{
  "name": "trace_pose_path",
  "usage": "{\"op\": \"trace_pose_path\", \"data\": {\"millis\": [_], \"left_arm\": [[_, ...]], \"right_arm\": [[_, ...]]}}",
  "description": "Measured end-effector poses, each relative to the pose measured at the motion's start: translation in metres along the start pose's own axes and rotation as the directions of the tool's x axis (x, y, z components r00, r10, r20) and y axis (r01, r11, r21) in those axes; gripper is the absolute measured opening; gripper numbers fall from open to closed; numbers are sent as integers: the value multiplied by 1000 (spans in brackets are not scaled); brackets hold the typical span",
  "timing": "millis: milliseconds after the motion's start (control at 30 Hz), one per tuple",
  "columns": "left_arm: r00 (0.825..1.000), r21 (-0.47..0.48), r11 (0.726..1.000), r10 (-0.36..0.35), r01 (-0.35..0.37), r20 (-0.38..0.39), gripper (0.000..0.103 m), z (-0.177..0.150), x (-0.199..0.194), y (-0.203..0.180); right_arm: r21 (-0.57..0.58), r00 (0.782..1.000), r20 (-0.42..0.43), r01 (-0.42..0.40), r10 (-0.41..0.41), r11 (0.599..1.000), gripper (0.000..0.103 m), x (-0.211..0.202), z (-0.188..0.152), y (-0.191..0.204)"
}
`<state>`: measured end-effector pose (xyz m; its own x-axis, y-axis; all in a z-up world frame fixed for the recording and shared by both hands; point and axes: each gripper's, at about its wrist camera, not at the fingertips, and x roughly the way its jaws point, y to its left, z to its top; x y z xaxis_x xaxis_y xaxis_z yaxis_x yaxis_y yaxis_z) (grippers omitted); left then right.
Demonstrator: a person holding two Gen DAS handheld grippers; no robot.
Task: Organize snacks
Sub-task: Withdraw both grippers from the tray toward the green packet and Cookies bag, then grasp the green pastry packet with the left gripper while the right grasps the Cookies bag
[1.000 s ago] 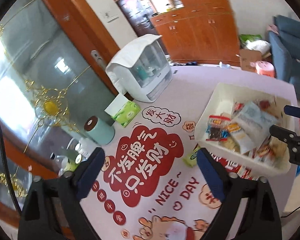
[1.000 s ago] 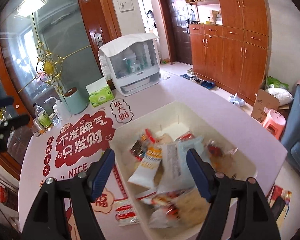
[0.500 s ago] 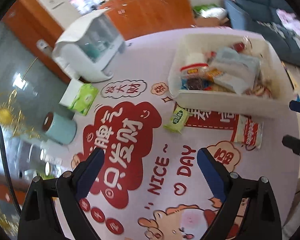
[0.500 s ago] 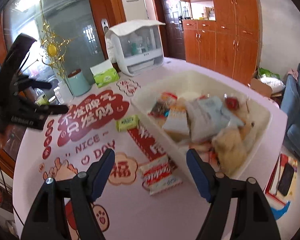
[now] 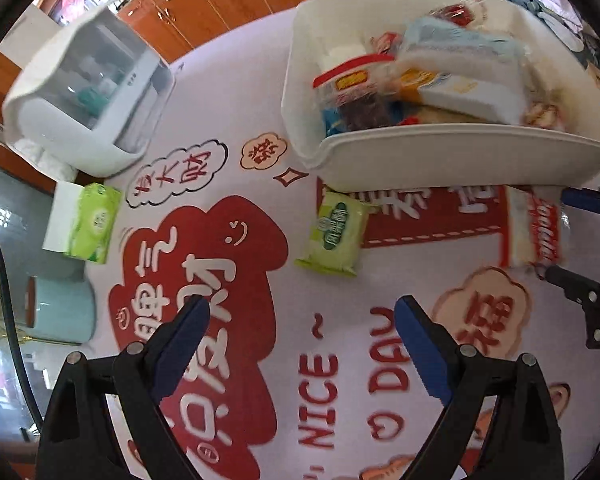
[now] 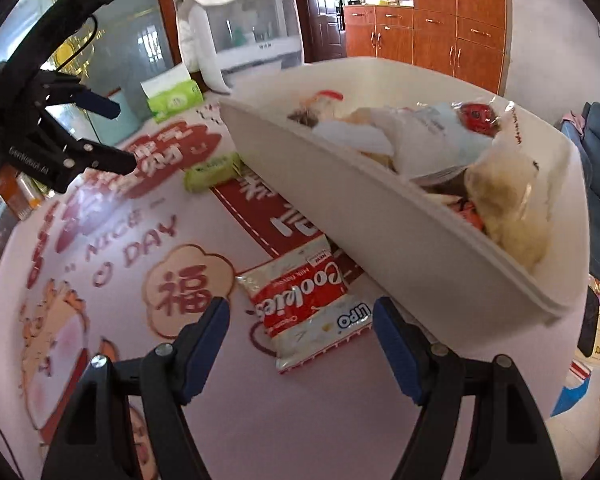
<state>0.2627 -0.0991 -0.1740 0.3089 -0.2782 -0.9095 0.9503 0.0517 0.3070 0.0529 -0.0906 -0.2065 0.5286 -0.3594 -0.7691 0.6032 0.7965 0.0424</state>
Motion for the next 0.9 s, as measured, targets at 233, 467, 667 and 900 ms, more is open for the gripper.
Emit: {"op": "trace_pose_path", "data": {"millis": [233, 467, 667, 900], "left_arm": [[997, -4, 997, -75, 75, 12, 93, 17, 40, 3], [990, 18, 990, -139, 139, -2, 93, 33, 67, 0], [979, -24, 979, -202, 202, -11, 82, 42, 84, 10], [961, -33, 961, -275, 275, 3, 68, 42, 86, 15]], "right_arm": [[-71, 1000, -7, 26, -26, 997, 77, 17, 3, 10], [-87, 995, -98, -8, 0, 996, 78, 20, 6, 10], [-27, 991, -121, -56, 52, 998, 78, 9, 5, 5], [10, 997, -76, -8, 8, 1000, 78, 17, 12, 4]]}}
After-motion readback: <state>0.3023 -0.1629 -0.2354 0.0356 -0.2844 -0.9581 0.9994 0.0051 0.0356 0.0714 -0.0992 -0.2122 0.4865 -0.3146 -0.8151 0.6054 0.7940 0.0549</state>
